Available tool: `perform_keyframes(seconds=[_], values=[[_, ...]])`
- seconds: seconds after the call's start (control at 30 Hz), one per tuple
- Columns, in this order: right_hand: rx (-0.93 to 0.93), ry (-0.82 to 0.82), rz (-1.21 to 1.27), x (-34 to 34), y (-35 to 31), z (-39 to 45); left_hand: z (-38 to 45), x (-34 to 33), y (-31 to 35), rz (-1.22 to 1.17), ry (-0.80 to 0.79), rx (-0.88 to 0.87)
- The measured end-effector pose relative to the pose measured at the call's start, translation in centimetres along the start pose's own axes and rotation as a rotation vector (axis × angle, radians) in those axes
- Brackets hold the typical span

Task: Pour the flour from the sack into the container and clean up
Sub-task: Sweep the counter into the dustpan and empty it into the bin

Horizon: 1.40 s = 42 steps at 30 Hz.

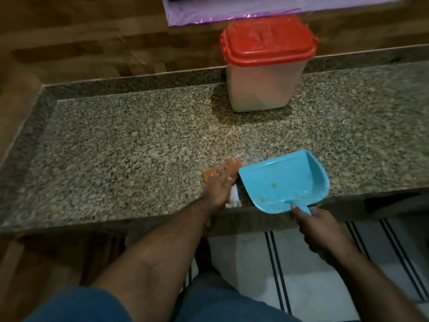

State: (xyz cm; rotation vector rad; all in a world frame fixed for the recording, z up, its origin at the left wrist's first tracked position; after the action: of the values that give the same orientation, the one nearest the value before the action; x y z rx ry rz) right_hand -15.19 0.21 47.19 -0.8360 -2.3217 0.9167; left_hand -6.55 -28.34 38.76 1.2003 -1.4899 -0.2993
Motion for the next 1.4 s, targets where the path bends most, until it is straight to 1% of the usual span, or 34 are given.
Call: perform_keyframes(seconds=[0.03,0.07,0.1,0.13,0.17,0.23,0.27,0.37,0.47,0.5,0.53,0.6,0.63,0.73,0.8,0.9,0.97,1.03,1.13,1.2,1.27,1.3,1.33,1.4], values=[[0.006,-0.018,-0.011,-0.1,0.8,-0.4,-1.4,0.6,-0.1,-0.202,0.07,0.032],[0.015,-0.038,-0.029,-0.5,1.5,-0.9,-2.9,1.4,-0.2,-0.338,0.154,0.084],[0.026,-0.062,-0.057,-0.9,2.2,-1.4,-4.2,2.4,-0.7,-0.428,0.224,0.165],[0.038,-0.084,-0.085,-1.4,2.8,-1.9,-5.3,3.3,-1.5,-0.527,0.262,0.228],[0.05,-0.108,-0.1,-2.0,3.3,-2.5,-6.5,4.2,-2.3,-0.618,0.318,0.262],[0.061,-0.159,-0.098,-3.4,4.2,-3.8,-8.9,6.3,-3.3,-0.902,0.456,0.295],[0.067,-0.177,-0.103,-4.2,4.7,-4.4,-10.2,7.3,-3.2,-0.958,0.497,0.294],[0.109,-0.24,-0.176,-7.2,6.0,-5.8,-13.0,9.9,-2.9,-0.96,0.541,0.192],[0.086,-0.397,-0.221,-11.2,7.3,-7.6,-15.5,12.1,-4.7,-0.935,0.56,0.149],[0.066,-0.452,-0.228,-12.3,7.7,-8.3,-16.3,12.5,-5.4,-0.928,0.59,0.146],[0.044,-0.494,-0.238,-13.4,8.1,-8.9,-17.3,13.0,-6.3,-0.917,0.641,0.183],[-0.002,-0.538,-0.231,-14.8,8.9,-9.4,-18.9,13.4,-6.7,-0.912,0.697,0.24],[-0.018,-0.545,-0.221,-15.3,9.2,-9.4,-19.6,13.6,-6.8,-0.898,0.709,0.238],[-0.006,-0.514,-0.213,-16.1,10.5,-9.1,-20.8,14.5,-8.4,-0.911,0.768,0.231],[0.038,-0.451,-0.229,-16.3,11.6,-9.2,-21.0,14.5,-9.3,-0.882,0.73,0.259],[0.128,-0.354,-0.373,-16.9,13.2,-9.6,-21.5,14.9,-11.6,-0.883,0.764,0.32],[0.096,-0.326,-0.349,-17.6,14.0,-9.4,-21.4,15.3,-13.6,-0.873,0.772,0.344],[0.026,-0.343,-0.276,-18.6,14.4,-8.9,-20.9,15.8,-15.5,-0.876,0.775,0.347],[-0.11,-0.325,-0.075,-19.7,14.7,-7.8,-21.7,16.7,-14.2,-0.839,0.793,0.378],[-0.148,-0.279,-0.007,-19.9,14.9,-6.9,-21.8,17.6,-13.2,-0.782,0.801,0.404],[-0.157,-0.226,0.013,-19.7,15.1,-6.0,-22.0,19.6,-13.1,-0.712,0.871,0.451],[-0.158,-0.201,0.019,-19.6,15.1,-5.6,-22.4,20.5,-12.0,-0.69,0.902,0.474],[-0.161,-0.176,0.017,-19.4,15.2,-5.1,-22.2,22.0,-12.7,-0.678,0.952,0.478],[-0.171,-0.124,0.02,-19.0,15.0,-4.2,-22.3,26.0,-16.3,-0.65,1.116,0.472]])
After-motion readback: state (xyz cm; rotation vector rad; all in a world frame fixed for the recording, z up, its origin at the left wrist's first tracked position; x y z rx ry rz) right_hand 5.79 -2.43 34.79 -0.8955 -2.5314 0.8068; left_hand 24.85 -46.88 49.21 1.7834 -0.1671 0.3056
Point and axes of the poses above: each hand's wrist, its own z-axis towards the middle knuckle, its own x-axis out of the back of the hand, y = z × x, the point moved 8 cm from there along z, towards the middle knuckle, and after that the axes turned 5 degrees about -y, right-handed, at the moved point
